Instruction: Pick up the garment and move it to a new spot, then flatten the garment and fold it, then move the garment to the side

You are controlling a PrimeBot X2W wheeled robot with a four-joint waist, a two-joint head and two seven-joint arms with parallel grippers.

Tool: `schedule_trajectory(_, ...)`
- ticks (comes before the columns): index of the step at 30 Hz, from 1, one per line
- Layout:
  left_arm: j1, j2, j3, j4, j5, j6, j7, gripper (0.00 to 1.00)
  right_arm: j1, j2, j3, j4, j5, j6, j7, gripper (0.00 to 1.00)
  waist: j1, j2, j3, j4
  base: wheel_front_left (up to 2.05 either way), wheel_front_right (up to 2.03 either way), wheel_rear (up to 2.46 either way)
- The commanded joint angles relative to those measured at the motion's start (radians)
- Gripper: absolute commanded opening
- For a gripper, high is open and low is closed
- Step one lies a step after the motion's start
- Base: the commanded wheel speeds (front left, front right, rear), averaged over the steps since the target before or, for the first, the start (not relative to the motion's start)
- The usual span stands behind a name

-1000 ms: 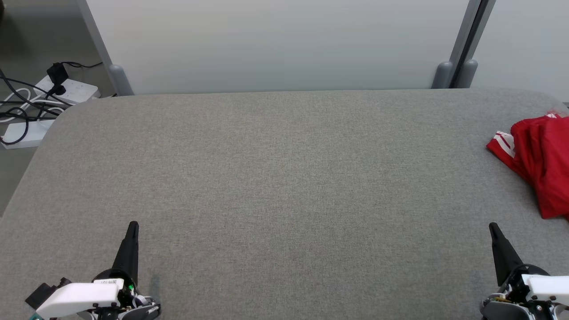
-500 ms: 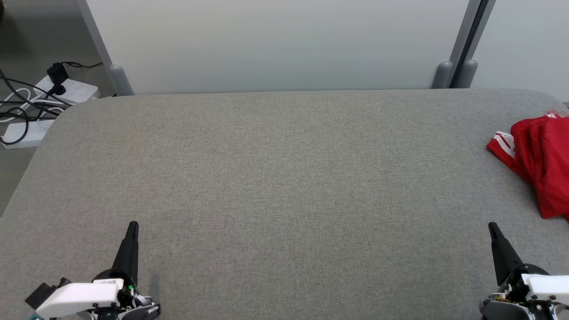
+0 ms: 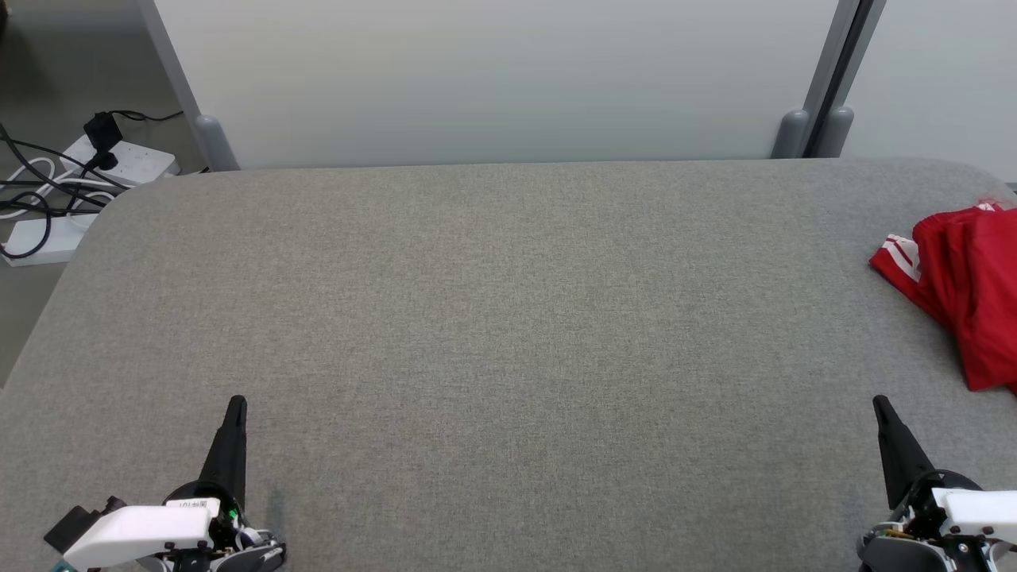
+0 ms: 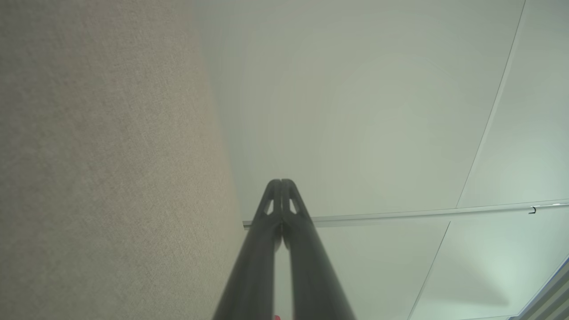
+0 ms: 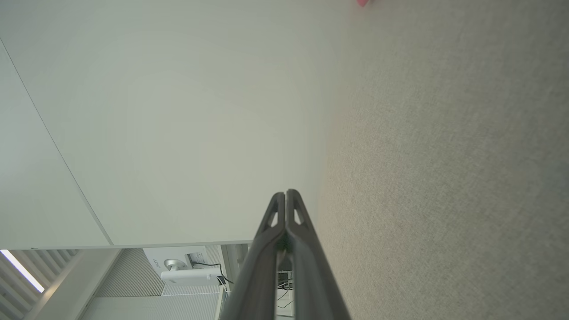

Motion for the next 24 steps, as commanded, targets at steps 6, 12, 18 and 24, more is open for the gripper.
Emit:
schedule_trajectory(6,-0.056,0.009,0.033,-0.023,0.000,-0.008,0.006,0.00,-0.045,-0.012,0.014,-0.027,0.003,0.005,0.006,0.00,0.0000,-0.0001,0.000,0.000,0.00,0.00,0.00)
schedule_trajectory(12,-0.056,0.008,0.034,-0.023,0.001,-0.008,0.007,0.00,-0.045,-0.011,0.014,-0.027,0.003,0.005,0.007,0.00,0.0000,-0.0001,0.000,0.000,0.00,0.00,0.00)
schedule_trajectory(18,-0.056,0.008,0.035,-0.023,0.001,-0.008,0.007,0.00,-0.045,-0.011,0.014,-0.027,0.002,0.005,0.007,0.00,0.0000,-0.0001,0.000,0.000,0.00,0.00,0.00)
schedule_trajectory(24,-0.057,0.007,0.036,-0.023,0.002,-0.008,0.008,0.00,-0.045,-0.011,0.013,-0.027,0.002,0.005,0.007,0.00,0.0000,-0.0001,0.000,0.000,0.00,0.00,0.00)
